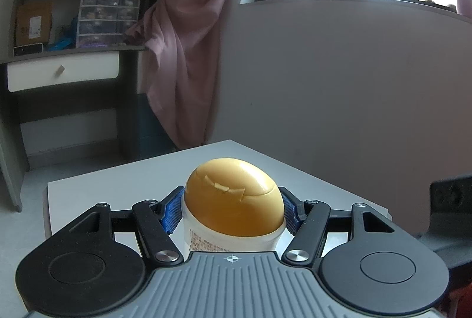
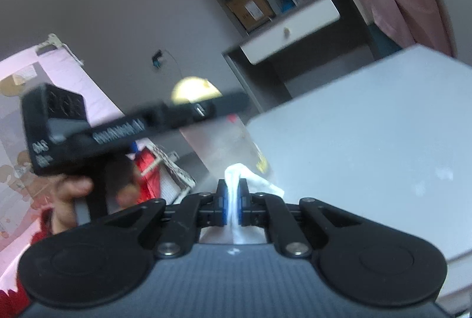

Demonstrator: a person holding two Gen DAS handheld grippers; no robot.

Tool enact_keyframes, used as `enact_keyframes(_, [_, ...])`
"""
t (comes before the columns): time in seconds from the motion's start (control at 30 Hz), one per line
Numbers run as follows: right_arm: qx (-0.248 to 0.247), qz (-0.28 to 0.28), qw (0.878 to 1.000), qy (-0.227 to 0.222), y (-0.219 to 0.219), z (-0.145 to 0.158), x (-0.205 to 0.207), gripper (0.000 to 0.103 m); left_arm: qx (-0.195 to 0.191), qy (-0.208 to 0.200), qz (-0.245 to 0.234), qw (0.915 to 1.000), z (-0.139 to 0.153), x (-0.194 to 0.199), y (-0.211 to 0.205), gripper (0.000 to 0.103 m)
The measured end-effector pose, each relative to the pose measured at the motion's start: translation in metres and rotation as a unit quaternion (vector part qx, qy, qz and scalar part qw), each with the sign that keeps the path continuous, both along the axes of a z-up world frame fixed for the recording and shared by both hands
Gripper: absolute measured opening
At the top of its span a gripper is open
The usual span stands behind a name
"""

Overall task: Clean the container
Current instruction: 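Rub the tissue up and down the bottle's side with the right gripper, then rotate the bottle with the left gripper while the right gripper holds the tissue against it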

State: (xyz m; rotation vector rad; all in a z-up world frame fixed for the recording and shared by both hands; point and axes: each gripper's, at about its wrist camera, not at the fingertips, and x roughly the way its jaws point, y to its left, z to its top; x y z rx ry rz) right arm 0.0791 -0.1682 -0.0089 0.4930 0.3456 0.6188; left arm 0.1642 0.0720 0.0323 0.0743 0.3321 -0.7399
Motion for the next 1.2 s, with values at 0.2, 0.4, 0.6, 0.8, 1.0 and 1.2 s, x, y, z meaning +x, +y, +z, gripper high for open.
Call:
enact_keyframes(0.2, [0.001, -0.003, 0.999, -0.035, 0.000, 0.018, 0.000, 0.006, -0.007, 0.006, 0.000, 1.0000, -0.002, 0.003, 0.004, 0.066])
enact_keyframes(0.4, [0.001, -0.001, 1.000, -0.011, -0.002, 0.003, 0.005, 0.006, -0.004, 0.001, -0.006, 1.0000, -0.003, 0.004, 0.004, 0.066])
enact_keyframes(0.6, [-0.005, -0.002, 1.000, 0.028, -0.005, -0.015, 0.008, 0.006, -0.004, 0.000, -0.011, 0.9999, -0.002, 0.013, 0.004, 0.066])
enact_keyframes(0.8, [-0.003, -0.004, 0.999, 0.043, -0.009, -0.020, 0.003, 0.006, -0.027, -0.014, -0.053, 0.9981, -0.005, 0.020, 0.017, 0.075])
enact_keyframes(1.0, [-0.014, -0.003, 0.999, 0.037, -0.009, -0.015, -0.005, 0.006, -0.037, -0.071, -0.144, 0.9862, -0.012, 0.022, 0.043, 0.099])
enact_keyframes(1.2, [-0.030, -0.004, 0.999, 0.035, -0.006, -0.012, -0.012, 0.006, -0.075, -0.056, -0.218, 0.9714, -0.023, 0.041, 0.067, 0.100])
